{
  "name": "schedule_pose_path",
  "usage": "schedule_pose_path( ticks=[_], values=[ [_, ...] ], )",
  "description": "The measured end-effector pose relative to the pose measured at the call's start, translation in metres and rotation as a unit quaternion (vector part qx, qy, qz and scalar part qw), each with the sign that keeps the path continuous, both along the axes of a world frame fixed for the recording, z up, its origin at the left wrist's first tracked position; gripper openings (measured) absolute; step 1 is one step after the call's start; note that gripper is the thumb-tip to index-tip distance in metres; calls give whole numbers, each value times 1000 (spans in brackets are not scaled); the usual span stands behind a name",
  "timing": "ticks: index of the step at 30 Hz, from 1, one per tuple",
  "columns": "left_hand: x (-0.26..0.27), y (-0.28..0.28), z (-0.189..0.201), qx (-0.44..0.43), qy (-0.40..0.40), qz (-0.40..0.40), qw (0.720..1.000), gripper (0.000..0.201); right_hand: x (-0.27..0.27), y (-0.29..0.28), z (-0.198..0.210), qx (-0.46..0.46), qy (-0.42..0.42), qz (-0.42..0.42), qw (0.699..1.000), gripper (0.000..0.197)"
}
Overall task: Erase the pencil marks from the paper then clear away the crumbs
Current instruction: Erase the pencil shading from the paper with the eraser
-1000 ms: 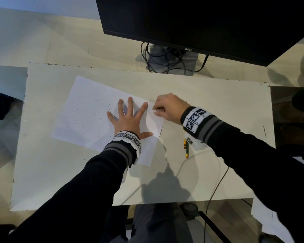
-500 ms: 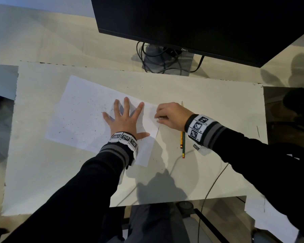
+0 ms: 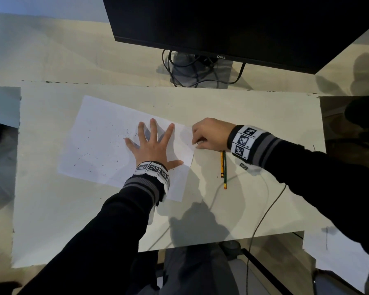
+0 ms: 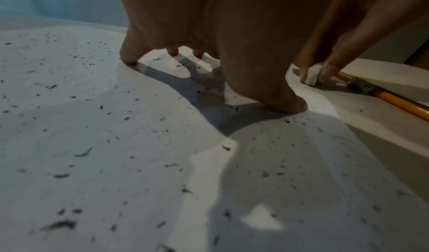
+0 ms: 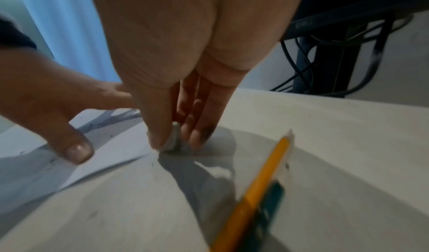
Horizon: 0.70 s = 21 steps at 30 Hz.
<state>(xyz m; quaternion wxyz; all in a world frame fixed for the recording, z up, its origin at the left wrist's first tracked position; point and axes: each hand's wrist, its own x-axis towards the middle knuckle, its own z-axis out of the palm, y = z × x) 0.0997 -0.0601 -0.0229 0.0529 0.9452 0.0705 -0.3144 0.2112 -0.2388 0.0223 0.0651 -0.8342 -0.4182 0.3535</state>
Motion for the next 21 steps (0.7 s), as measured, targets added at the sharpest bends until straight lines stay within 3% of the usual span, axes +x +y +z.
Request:
schedule_pose_path(
  ticks=[5,7,10,12,17,21],
  values=[
    [0,0,-4,6,-1,1,1000,118,8,16,-4,64,-39,-79,994,19],
    [0,0,-4,5,1,0,1000,120,2,2,-6,57,-25,-75,995,19],
    [0,1,-5,10,-4,5,1000,124,2,-7,3,-7,6,-5,1000,18],
    [0,0,-3,8,0,4,1000,119,9,6,7,-18,-13,14,1000,18],
    [0,0,2,3,1,-1,1000,110,11,11,-3,52,-51,-70,995,20],
    [0,-1,2,3,2,3,1000,111,4,-10,-3,27,-21,-71,997,19]
  ],
)
